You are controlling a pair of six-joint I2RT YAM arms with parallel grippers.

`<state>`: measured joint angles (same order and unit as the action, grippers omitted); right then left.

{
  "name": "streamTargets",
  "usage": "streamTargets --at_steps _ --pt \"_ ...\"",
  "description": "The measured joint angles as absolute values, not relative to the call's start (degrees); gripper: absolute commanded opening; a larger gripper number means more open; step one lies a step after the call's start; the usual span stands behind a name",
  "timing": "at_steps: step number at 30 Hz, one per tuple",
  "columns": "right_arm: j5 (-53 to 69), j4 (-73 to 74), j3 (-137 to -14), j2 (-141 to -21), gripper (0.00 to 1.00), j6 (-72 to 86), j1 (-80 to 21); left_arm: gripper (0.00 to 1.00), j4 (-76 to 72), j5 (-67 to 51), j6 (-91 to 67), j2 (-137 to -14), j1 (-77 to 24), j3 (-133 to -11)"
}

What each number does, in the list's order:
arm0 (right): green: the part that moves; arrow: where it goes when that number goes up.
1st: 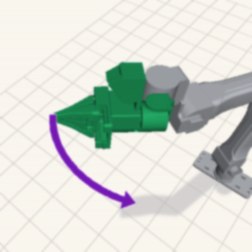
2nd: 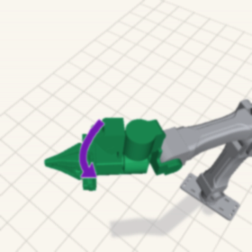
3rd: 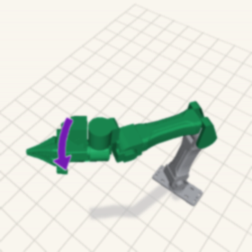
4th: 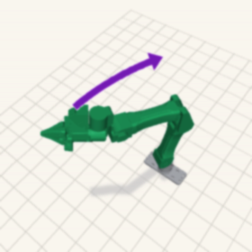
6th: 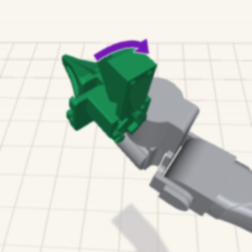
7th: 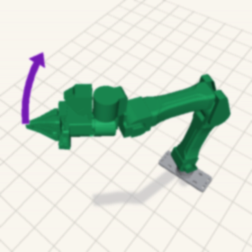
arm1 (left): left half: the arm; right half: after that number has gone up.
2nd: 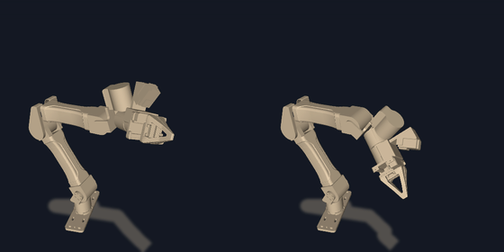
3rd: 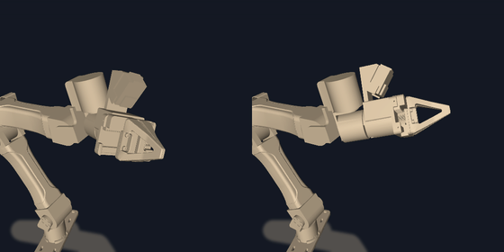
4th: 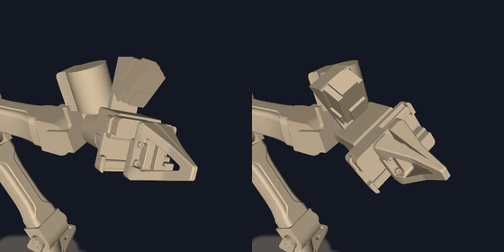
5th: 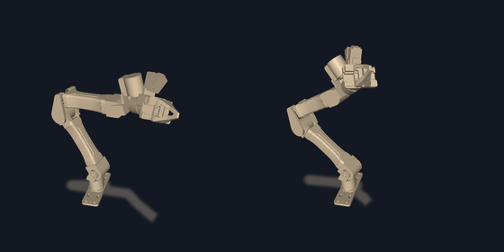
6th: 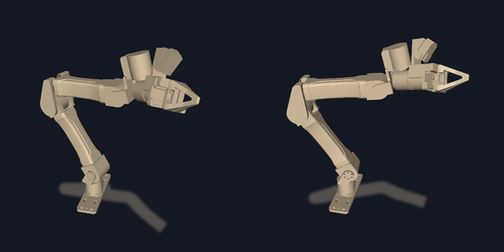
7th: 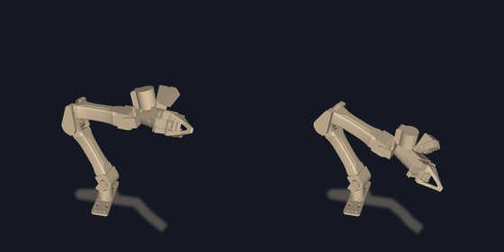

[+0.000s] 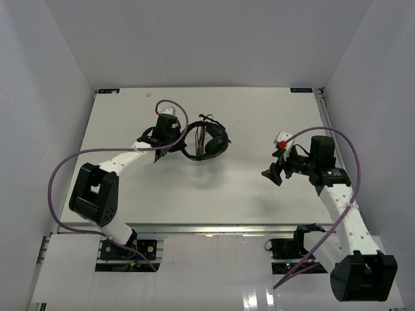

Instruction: Wrap the headphones

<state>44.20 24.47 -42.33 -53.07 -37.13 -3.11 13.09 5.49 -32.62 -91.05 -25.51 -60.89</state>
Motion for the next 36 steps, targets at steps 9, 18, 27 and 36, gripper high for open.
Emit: streamTargets --at_steps 9,18,27,36 --pt "36.0 18.7 -31.5 -43.5 0.90 -29.6 -3.1 0.11 10.5 13.1 -35.2 -97.8 -19.3 -59.6" --pt "32.1 15.9 -29.1 -39.4 0.90 -24.2 -3.1 0.72 7.7 12.1 -34.2 -100.3 -16.6 -59.1" --pt "29.1 15.7 -29.1 -37.9 0.90 -22.1 -3.1 0.98 6.4 4.5 -31.2 -92.0 -16.0 -54.2" --pt "22.1 16.9 -32.4 -35.6 0.90 -17.6 -3.1 0.98 7.2 -10.2 -25.0 -63.4 -15.8 -46.4"
